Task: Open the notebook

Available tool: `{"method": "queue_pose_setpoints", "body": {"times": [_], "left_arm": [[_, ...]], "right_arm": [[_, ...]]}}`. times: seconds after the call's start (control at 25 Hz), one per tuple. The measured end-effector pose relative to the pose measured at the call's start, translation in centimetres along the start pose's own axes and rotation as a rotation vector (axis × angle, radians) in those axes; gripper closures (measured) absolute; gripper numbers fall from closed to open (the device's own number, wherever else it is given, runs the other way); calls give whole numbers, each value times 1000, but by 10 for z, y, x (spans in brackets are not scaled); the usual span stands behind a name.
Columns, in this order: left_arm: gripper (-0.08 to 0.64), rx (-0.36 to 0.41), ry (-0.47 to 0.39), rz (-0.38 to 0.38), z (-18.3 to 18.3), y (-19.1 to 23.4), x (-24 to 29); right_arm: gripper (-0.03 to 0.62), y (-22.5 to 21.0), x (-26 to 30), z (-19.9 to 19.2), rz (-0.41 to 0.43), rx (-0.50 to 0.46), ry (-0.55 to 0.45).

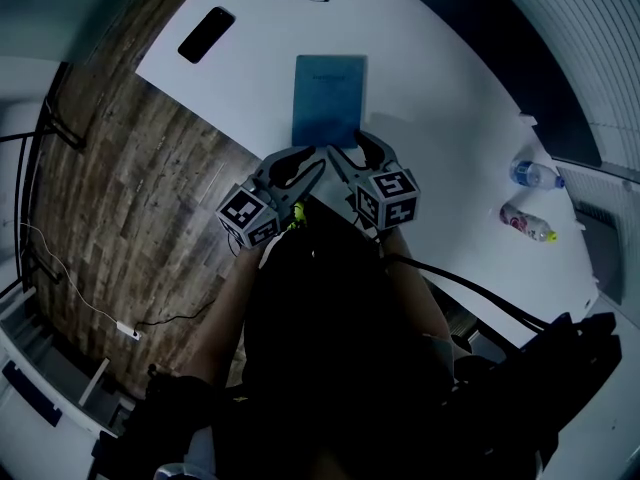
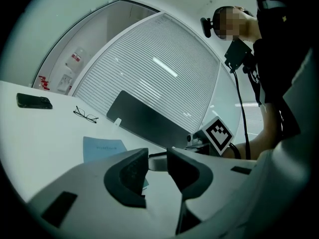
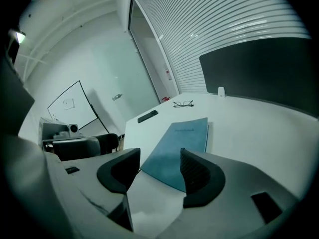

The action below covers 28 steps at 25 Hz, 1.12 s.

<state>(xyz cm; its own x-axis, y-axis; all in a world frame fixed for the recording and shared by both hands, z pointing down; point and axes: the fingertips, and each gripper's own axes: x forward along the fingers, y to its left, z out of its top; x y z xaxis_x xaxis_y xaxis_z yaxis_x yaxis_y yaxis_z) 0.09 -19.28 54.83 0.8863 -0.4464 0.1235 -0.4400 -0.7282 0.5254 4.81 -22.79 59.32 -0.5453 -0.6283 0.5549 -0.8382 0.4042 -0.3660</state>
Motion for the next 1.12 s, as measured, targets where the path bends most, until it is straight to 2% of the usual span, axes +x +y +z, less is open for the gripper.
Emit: {"method": "queue_pose_setpoints", "body": {"times": [0.08,0.28,0.56,0.92,1.12], "left_arm": [[459,-1,-2,-4,-3,3,0],[453,-11,21,9,-18,11,2],[436,7,27,33,-28,30,2],[436,6,37,72,-33,49,2],[436,-19,24,88,-36,52,-1]], "right_arm": [[321,-7,4,-3,-21,10,12],[308,-22,12,-19,-33,53,61],[255,-39,26,-39,-60,91,134],[255,-59,37,-55,-89,168,191],[255,-57,41,-54,-71,152,214]]}}
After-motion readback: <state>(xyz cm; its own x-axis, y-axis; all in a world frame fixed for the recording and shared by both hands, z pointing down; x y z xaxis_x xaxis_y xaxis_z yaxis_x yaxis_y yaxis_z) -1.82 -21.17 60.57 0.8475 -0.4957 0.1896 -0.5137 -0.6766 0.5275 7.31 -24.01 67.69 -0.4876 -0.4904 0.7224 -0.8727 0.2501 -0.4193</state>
